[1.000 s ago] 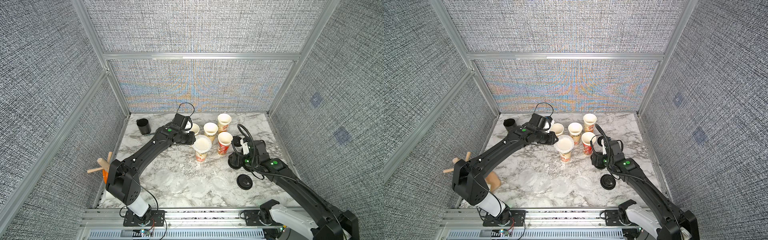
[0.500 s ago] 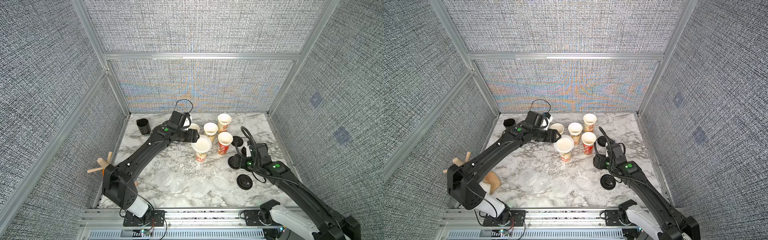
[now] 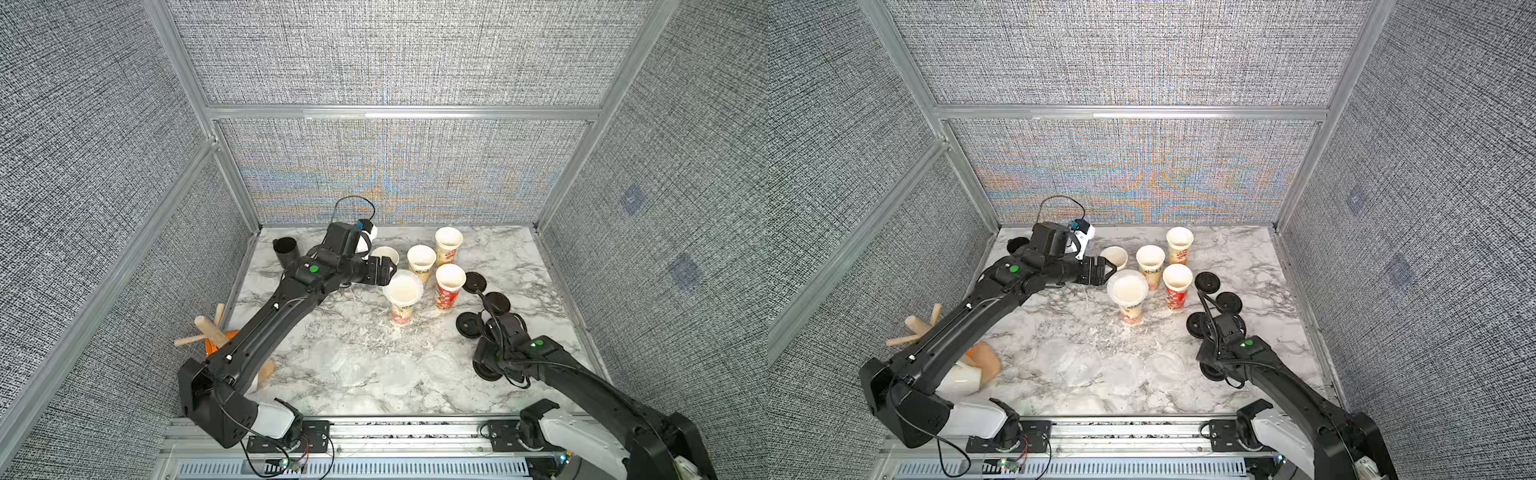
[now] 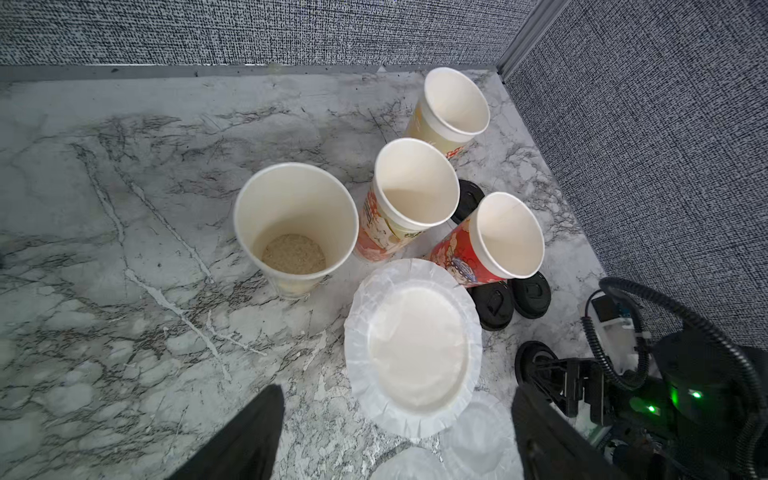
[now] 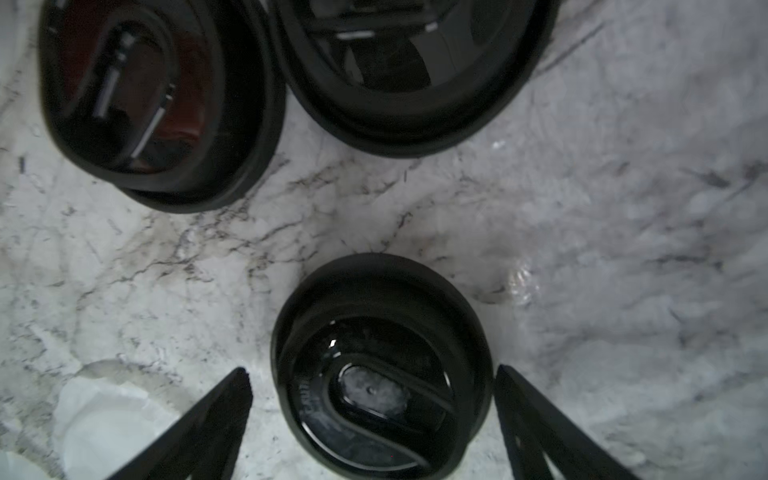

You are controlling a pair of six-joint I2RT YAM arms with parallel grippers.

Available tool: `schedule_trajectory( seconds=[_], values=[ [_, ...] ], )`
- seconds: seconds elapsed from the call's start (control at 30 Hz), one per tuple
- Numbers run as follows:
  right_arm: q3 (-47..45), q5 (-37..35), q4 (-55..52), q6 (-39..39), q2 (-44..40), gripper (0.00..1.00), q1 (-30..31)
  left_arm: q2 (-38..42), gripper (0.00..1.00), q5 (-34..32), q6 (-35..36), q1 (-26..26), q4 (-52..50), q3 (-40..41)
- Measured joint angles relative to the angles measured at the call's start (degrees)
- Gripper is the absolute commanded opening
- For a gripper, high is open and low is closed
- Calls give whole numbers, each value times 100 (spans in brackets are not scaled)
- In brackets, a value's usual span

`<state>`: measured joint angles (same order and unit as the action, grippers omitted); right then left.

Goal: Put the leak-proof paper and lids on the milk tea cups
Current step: Pick up the cup lid from the center of the board.

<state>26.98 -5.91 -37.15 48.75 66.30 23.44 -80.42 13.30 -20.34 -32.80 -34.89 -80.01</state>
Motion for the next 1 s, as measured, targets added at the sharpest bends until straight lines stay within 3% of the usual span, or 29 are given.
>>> schedule_trajectory(
  seconds=[1.0],
  values=[
    [483,-446,-323,210,765,87,339,26,87,13,232,0,-61,151]
  ],
)
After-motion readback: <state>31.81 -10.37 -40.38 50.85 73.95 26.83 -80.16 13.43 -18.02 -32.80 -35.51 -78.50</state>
